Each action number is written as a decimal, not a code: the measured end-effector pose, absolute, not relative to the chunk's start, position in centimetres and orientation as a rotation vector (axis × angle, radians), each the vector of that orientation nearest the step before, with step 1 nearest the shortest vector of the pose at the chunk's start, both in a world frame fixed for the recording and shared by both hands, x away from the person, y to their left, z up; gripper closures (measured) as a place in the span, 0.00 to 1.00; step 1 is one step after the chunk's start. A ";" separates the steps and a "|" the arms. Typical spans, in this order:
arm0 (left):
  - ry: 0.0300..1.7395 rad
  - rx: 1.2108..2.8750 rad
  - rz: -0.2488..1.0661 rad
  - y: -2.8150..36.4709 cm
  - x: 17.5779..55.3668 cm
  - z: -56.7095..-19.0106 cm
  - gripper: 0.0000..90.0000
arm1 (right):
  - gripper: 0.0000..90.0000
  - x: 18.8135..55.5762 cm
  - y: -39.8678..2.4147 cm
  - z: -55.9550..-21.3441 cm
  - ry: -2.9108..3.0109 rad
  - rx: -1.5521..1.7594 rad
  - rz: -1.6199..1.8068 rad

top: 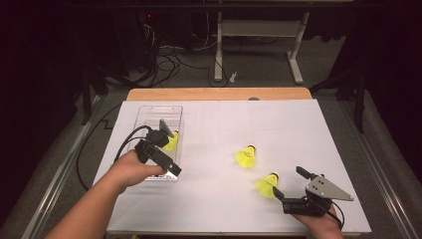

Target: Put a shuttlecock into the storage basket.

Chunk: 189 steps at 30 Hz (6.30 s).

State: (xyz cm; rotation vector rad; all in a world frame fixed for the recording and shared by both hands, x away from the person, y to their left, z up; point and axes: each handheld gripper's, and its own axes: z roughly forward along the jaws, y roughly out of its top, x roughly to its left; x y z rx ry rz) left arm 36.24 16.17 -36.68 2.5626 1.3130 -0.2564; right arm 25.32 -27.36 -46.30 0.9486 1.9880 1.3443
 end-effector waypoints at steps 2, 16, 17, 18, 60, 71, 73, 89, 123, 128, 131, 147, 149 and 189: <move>1.299 2.570 -0.260 15.8 36.1 -36.6 0.00 | 0.01 25.3 -27.4 -46.3 1.983 0.951 1.347; 1.220 2.609 -0.260 12.8 35.6 -35.8 0.01 | 0.01 25.1 -27.4 -46.2 1.981 0.947 1.345; 1.209 2.614 -0.261 12.3 35.6 -35.7 0.01 | 0.01 25.0 -27.4 -46.2 1.980 0.947 1.346; 1.209 2.614 -0.261 12.3 35.6 -35.7 0.01 | 0.01 25.0 -27.4 -46.2 1.980 0.948 1.346; 1.072 2.669 -0.313 2.8 38.5 -38.7 0.04 | 0.01 24.9 -27.5 -46.1 1.981 0.935 1.350; 1.047 2.661 -0.300 0.9 39.4 -39.6 0.07 | 0.01 24.9 -27.5 -46.1 1.981 0.934 1.352; 1.044 2.654 -0.302 0.6 39.6 -39.7 0.08 | 0.01 24.9 -27.5 -46.1 1.982 0.934 1.353; 1.083 2.603 -0.213 -0.9 41.9 -41.6 0.30 | 0.01 24.9 -27.6 -46.1 1.982 0.943 1.365; 1.036 2.605 -0.130 -3.1 42.9 -41.8 0.89 | 0.01 24.8 -27.7 -46.1 1.975 0.945 1.367; 1.025 2.610 -0.117 -3.2 42.8 -41.9 0.99 | 0.01 24.8 -27.8 -46.1 1.975 0.947 1.368; 1.020 2.607 -0.133 -3.2 42.8 -42.0 1.00 | 0.01 24.8 -27.8 -46.1 1.973 0.945 1.367; 0.963 2.641 -0.128 -2.1 41.7 -40.1 1.00 | 0.01 24.8 -27.7 -46.2 1.975 0.943 1.363; 0.964 2.638 -0.126 -1.6 41.6 -39.6 1.00 | 0.01 24.7 -27.7 -46.1 1.972 0.943 1.362; 0.928 2.641 -0.234 3.6 37.4 -39.0 1.00 | 0.01 24.7 -27.5 -46.2 1.985 0.931 1.348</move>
